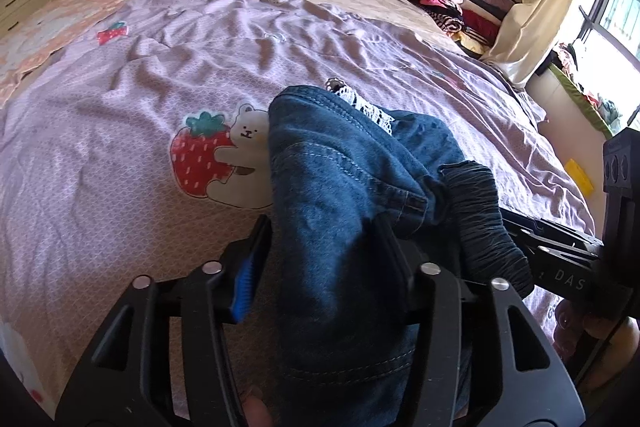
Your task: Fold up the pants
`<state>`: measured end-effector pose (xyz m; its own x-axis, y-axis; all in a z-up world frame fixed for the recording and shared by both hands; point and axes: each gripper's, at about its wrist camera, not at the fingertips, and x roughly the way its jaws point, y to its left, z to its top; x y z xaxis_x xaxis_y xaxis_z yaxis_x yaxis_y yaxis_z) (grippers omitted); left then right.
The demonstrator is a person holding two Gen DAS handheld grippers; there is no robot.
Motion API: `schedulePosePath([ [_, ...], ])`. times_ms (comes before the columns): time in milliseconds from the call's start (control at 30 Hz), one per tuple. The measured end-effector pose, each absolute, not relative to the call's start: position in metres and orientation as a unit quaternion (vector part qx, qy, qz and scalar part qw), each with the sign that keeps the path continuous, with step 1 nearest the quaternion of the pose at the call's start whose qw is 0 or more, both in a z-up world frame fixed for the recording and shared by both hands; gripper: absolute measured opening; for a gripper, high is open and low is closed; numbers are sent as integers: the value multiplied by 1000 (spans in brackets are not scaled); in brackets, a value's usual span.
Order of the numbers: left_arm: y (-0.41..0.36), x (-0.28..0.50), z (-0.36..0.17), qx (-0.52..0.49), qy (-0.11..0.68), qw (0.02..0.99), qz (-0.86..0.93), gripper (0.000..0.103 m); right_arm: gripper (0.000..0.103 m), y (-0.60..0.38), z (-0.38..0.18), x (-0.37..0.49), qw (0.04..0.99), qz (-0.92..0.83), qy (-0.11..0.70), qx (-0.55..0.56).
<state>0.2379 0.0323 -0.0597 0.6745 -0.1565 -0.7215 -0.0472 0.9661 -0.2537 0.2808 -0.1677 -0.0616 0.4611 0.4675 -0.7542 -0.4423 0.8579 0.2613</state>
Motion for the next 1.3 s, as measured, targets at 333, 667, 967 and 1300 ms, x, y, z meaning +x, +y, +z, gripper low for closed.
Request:
schedulePosePath([
  [333, 33, 232, -57, -125, 402, 907, -25, 58, 52, -173, -60, 276, 859, 254, 445, 19],
  [667, 31, 223, -52, -124, 402, 907, -20, 71, 61, -176, -55, 268, 862, 250, 440, 17],
  [967, 30, 214, -46, -123, 398, 909, -18, 78, 65, -175, -48, 259, 865, 252, 434, 10],
  [1300, 28, 206, -37, -122, 391, 912, -19, 82, 73, -179, -38, 252, 872, 247, 423, 9],
])
